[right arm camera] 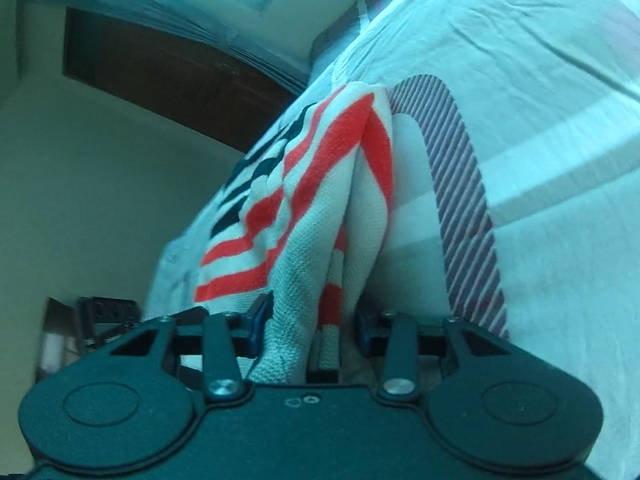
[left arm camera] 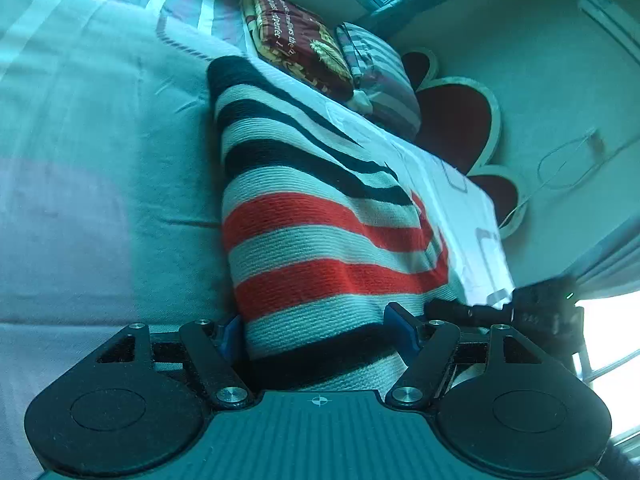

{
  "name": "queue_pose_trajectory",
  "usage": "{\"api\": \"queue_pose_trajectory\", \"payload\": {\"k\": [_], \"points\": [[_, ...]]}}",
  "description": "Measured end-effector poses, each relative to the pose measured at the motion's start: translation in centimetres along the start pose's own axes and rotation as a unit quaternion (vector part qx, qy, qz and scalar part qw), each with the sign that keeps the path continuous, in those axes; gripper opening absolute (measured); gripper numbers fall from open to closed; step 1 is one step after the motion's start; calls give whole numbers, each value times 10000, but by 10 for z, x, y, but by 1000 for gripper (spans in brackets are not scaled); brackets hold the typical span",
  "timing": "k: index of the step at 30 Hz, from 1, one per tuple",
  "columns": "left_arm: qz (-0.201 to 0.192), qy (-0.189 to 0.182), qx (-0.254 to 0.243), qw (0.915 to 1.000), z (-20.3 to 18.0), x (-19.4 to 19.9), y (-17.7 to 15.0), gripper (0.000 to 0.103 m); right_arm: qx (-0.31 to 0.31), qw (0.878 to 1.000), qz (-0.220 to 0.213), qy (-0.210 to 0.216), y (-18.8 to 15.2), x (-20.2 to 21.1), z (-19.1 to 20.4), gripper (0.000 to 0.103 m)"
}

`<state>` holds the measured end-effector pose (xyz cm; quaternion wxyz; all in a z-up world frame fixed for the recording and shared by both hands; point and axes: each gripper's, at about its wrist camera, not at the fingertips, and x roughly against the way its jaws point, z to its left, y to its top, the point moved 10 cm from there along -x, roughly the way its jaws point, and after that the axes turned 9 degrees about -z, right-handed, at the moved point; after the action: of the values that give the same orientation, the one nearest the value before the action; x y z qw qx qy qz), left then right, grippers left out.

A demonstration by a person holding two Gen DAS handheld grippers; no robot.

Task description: Fold small clothes

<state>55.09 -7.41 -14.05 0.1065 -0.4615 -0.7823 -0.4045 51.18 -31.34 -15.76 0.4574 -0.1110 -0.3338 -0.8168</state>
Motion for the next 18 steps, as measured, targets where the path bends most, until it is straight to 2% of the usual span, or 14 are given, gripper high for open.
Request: {"api": "queue_pose_trajectory", "payload": {"k": [1,3,6,8,9,12,18], "points": [[-29,114,-100,9999,-2,-1,0,71,164,9997,-9,-190,1,-4,4,42],[-81,402,-375,9985,-7,-2,1,64,759,9944,-40,-730,0,-9,16,36],[-172,680,-899,9935,-23,4,2,57,1882,9679,-139,-1658,-5,-11,45,34],[-216,741,-999,9920,-30,10,4,55,2288,9523,-222,-2006,-9,-12,60,34],[-242,735,-998,9920,-32,15,6,54,2379,9486,-273,-2068,-10,-12,66,34],[-373,695,-1034,9915,-37,35,13,54,2211,9562,-348,-1887,-13,-8,82,34],[-728,751,-1012,9894,-21,110,28,54,2477,9570,-377,-1459,-28,-20,141,33]]}}
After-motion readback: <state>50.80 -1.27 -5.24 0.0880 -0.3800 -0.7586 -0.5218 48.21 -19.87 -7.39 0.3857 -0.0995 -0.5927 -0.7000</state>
